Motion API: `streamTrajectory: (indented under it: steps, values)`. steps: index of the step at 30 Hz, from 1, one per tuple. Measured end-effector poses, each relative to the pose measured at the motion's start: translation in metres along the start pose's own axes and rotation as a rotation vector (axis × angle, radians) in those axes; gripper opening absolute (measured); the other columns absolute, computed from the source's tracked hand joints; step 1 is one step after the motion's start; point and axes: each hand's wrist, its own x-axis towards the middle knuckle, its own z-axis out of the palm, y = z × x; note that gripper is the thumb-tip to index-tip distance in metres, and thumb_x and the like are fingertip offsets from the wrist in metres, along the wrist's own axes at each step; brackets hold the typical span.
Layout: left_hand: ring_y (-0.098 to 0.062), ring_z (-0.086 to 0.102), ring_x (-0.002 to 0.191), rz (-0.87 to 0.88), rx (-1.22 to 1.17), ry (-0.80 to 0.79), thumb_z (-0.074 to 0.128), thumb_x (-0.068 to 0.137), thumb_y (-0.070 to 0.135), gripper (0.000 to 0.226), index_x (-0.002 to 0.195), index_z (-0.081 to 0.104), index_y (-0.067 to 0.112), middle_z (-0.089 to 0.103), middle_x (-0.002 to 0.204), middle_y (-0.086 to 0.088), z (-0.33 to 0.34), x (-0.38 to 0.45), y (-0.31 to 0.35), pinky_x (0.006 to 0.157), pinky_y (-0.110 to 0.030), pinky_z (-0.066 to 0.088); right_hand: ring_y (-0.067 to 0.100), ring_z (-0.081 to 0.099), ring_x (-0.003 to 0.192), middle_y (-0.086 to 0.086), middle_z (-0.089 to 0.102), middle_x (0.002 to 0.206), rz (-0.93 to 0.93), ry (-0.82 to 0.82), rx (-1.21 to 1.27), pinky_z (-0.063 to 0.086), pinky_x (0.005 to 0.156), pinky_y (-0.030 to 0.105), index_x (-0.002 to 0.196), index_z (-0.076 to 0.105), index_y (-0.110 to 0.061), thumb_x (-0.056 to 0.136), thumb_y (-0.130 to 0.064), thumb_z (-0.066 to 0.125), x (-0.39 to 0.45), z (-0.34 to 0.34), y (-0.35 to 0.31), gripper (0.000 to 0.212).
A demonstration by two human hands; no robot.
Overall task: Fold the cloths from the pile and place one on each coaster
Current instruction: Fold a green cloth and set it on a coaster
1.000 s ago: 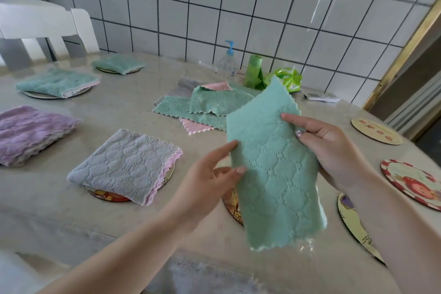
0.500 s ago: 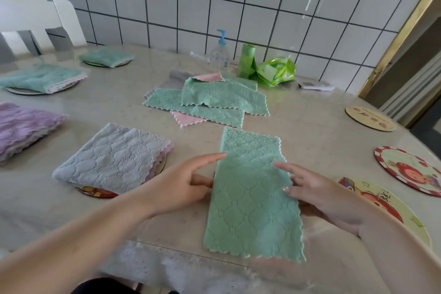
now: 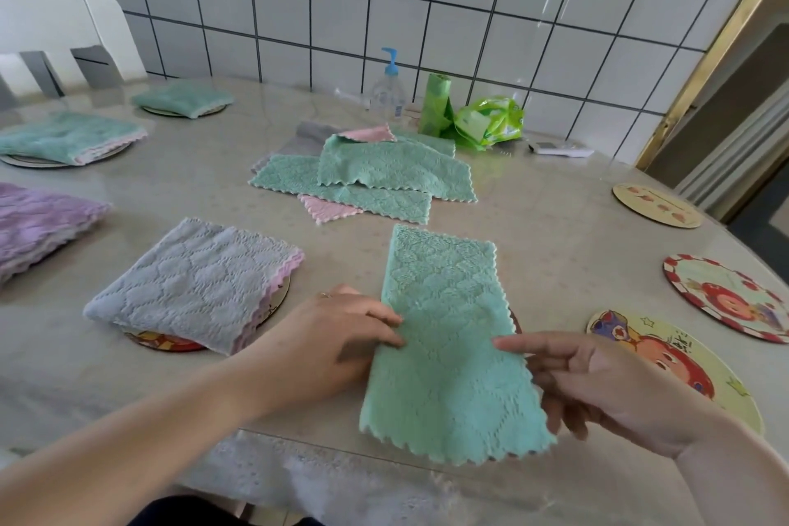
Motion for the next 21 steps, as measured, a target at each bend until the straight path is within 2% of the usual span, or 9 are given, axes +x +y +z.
streamTrajectory:
  steps: [3, 7, 9, 11, 12, 14, 16, 19, 21]
  values:
    - [-0.002, 0.04, 0.117, 0.119, 0.209, -0.006, 0.051, 0.076, 0.027, 0.042, 0.114, 0.055, 0.044, 0.052, 0.127, 0.021, 0.001, -0.002, 0.003, 0.095, -0.026, 0.038, 0.009, 0.06, 0.051, 0.0, 0.067, 0.07, -0.056, 0.152, -0.19, 0.044, 0.045, 0.017, 0.094, 0.073, -0.034, 0.085, 0.012, 0.053, 0.003, 0.004, 0.006, 0.051]
    - [0.003, 0.047, 0.119, 0.225, 0.152, -0.058, 0.051, 0.082, 0.025, 0.036, 0.113, 0.057, 0.04, 0.06, 0.122, 0.021, 0.006, 0.002, -0.004, 0.101, -0.025, 0.03, 0.001, 0.059, 0.063, -0.02, 0.064, 0.084, -0.22, 0.289, -0.603, 0.05, 0.061, 0.017, 0.091, 0.069, -0.051, 0.079, 0.007, 0.064, 0.006, 0.01, 0.016, 0.059]
    - [0.006, 0.054, 0.112, 0.125, -0.021, -0.051, 0.052, 0.085, 0.025, 0.032, 0.113, 0.056, 0.04, 0.064, 0.115, 0.022, 0.005, 0.005, -0.002, 0.099, -0.026, 0.034, 0.0, 0.056, 0.073, -0.022, 0.056, 0.093, -0.359, 0.346, -0.667, 0.045, 0.066, 0.011, 0.087, 0.069, -0.052, 0.076, -0.001, 0.068, 0.007, 0.009, 0.019, 0.052]
    - [0.003, 0.061, 0.102, -0.1, -0.253, -0.054, 0.051, 0.088, 0.031, 0.024, 0.109, 0.061, 0.036, 0.068, 0.107, 0.02, 0.0, 0.009, 0.001, 0.094, -0.026, 0.044, -0.009, 0.053, 0.096, -0.03, 0.052, 0.104, -0.446, 0.397, -0.618, 0.039, 0.08, 0.003, 0.084, 0.07, -0.049, 0.073, -0.021, 0.066, 0.012, 0.009, 0.014, 0.03]
    - [0.0, 0.063, 0.096, -0.201, -0.33, -0.052, 0.049, 0.088, 0.039, 0.024, 0.105, 0.065, 0.032, 0.07, 0.102, 0.018, -0.003, 0.013, 0.003, 0.09, -0.029, 0.048, -0.014, 0.05, 0.103, -0.035, 0.052, 0.108, -0.461, 0.441, -0.59, 0.036, 0.083, 0.001, 0.084, 0.07, -0.047, 0.073, -0.024, 0.066, 0.016, 0.007, 0.011, 0.026]
    - [-0.007, 0.064, 0.076, -0.296, -0.368, 0.014, 0.046, 0.086, 0.051, 0.036, 0.091, 0.067, 0.022, 0.07, 0.083, 0.007, -0.007, 0.024, 0.004, 0.075, -0.037, 0.05, -0.017, 0.055, 0.092, -0.04, 0.057, 0.098, -0.45, 0.521, -0.506, 0.038, 0.074, 0.0, 0.085, 0.07, -0.038, 0.082, -0.014, 0.067, 0.026, 0.005, 0.006, 0.024]
    - [-0.01, 0.05, 0.059, -0.352, -0.35, 0.081, 0.048, 0.087, 0.052, 0.042, 0.076, 0.061, 0.014, 0.058, 0.065, -0.001, -0.009, 0.039, 0.001, 0.06, -0.035, 0.041, -0.009, 0.062, 0.076, -0.03, 0.067, 0.084, -0.389, 0.566, -0.378, 0.044, 0.07, 0.007, 0.088, 0.067, -0.033, 0.089, -0.016, 0.058, 0.04, 0.003, -0.001, 0.019]
    - [-0.013, 0.052, 0.061, -0.426, -0.39, 0.091, 0.053, 0.091, 0.039, 0.034, 0.069, 0.057, 0.013, 0.055, 0.065, 0.0, -0.013, 0.066, -0.005, 0.06, -0.032, 0.04, 0.01, 0.068, 0.082, 0.003, 0.073, 0.089, -0.255, 0.618, -0.205, 0.054, 0.084, 0.037, 0.089, 0.068, -0.013, 0.093, -0.023, 0.053, 0.065, -0.006, -0.007, 0.018]
    - [-0.01, 0.052, 0.058, -0.421, -0.386, 0.065, 0.055, 0.091, 0.033, 0.027, 0.067, 0.052, 0.019, 0.054, 0.065, 0.002, -0.016, 0.081, -0.009, 0.059, -0.03, 0.043, 0.017, 0.068, 0.083, 0.016, 0.069, 0.094, -0.203, 0.646, -0.149, 0.056, 0.082, 0.043, 0.09, 0.065, -0.005, 0.094, -0.024, 0.052, 0.081, -0.013, -0.008, 0.024]
